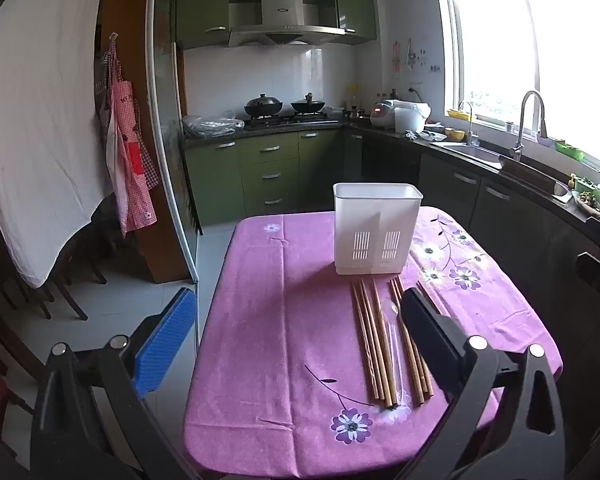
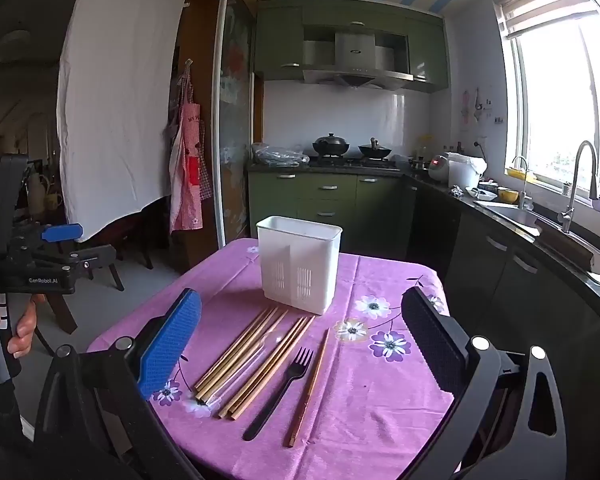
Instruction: Organize utensils
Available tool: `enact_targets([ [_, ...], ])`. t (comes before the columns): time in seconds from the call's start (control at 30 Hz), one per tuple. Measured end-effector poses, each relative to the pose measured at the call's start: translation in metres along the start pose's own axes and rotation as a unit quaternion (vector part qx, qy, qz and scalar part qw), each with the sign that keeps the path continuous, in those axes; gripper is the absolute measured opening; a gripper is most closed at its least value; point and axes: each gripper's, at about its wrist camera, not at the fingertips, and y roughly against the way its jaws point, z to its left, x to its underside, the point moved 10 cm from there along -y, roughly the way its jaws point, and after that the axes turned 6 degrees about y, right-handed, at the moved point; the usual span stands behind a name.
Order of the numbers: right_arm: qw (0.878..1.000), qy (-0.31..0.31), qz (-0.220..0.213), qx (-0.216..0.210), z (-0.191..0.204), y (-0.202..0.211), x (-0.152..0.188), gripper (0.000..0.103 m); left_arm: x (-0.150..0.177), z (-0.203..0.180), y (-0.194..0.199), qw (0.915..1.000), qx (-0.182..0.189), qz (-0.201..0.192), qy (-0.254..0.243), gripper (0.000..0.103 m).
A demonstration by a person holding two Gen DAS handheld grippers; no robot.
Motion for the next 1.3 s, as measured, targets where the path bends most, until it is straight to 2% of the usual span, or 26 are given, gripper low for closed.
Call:
enact_targets([
  [0.77, 1.000, -0.002, 0.006, -0.003, -0.001, -0.002, -0.001, 0.099, 0.003, 0.001, 0.000, 1.0000, 0.002, 0.002, -0.003, 0.097],
  [0.97, 1.000, -0.002, 0.007, -0.002, 0.010, -0.009, 0.012, 0.099, 0.004, 0.000, -0.001, 1.0000, 0.002, 0.003, -0.003, 0.097],
  [1.3, 1.000, -0.004, 0.014, -0.005, 0.007, -0.014, 0.013, 0.099, 0.012, -0.004, -0.007, 1.0000, 0.004, 0.005, -0.004, 0.097],
])
